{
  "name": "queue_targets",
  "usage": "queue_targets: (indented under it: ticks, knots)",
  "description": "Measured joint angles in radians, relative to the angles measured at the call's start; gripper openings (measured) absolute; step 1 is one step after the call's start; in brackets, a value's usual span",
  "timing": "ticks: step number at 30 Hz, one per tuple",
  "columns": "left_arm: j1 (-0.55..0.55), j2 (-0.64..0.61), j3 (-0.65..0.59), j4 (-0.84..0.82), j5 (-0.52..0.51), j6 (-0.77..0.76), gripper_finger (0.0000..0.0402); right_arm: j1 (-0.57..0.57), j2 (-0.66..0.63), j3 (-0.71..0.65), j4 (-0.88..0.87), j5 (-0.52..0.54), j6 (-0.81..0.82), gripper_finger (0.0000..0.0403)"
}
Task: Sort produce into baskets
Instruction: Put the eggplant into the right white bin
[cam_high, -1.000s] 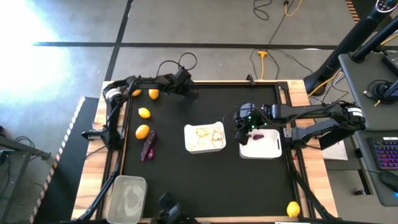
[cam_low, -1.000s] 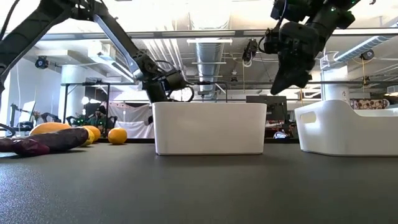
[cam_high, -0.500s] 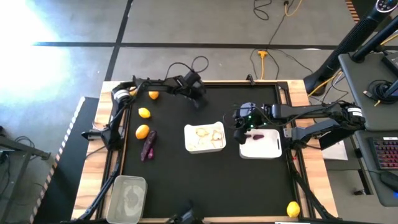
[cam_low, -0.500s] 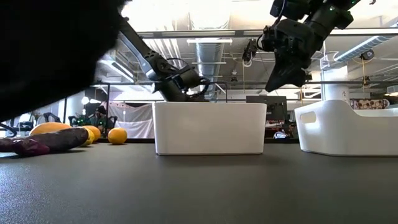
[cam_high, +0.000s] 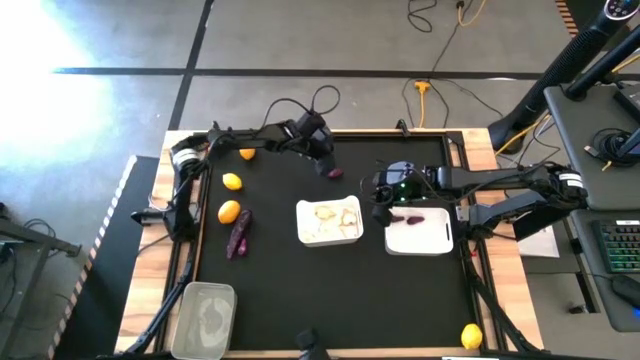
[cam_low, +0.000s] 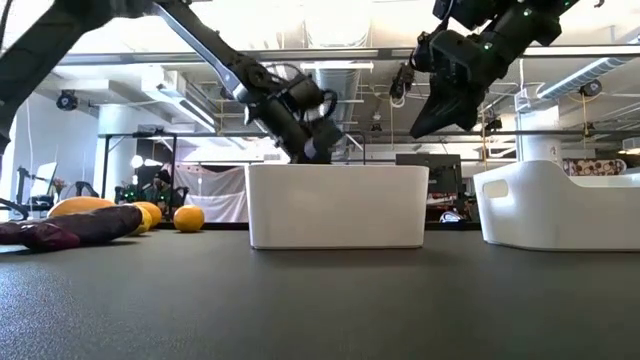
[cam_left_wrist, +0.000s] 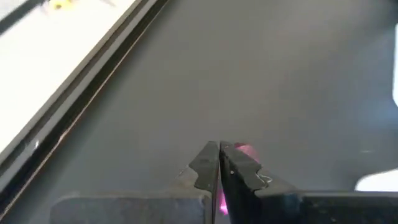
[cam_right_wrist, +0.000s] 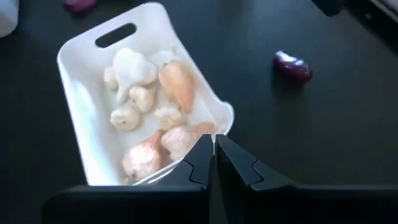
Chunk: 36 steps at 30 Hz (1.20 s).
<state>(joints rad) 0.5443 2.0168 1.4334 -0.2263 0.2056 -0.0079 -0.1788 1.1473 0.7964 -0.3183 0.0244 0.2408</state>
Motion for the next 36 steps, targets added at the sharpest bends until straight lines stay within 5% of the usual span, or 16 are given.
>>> queue_targets:
  ticks: [10,24,36]
  knots:
    - [-0.035,-0.234,-0.278,0.224,0.044,0.029,0.0000,-0.046,0.029,0.000,0.082,0.003,-0.146,0.0013]
    - [-0.116,-0.651,-0.810,0.448,0.039,0.020,0.0000,-0.111,0.286,0.063,0.362,0.036,-0.420,0.0013]
    - [-0.240,-0.915,-0.947,0.444,-0.047,-0.048,0.0000,-0.272,0.637,0.583,-0.128,-0.068,-0.619,0.0072]
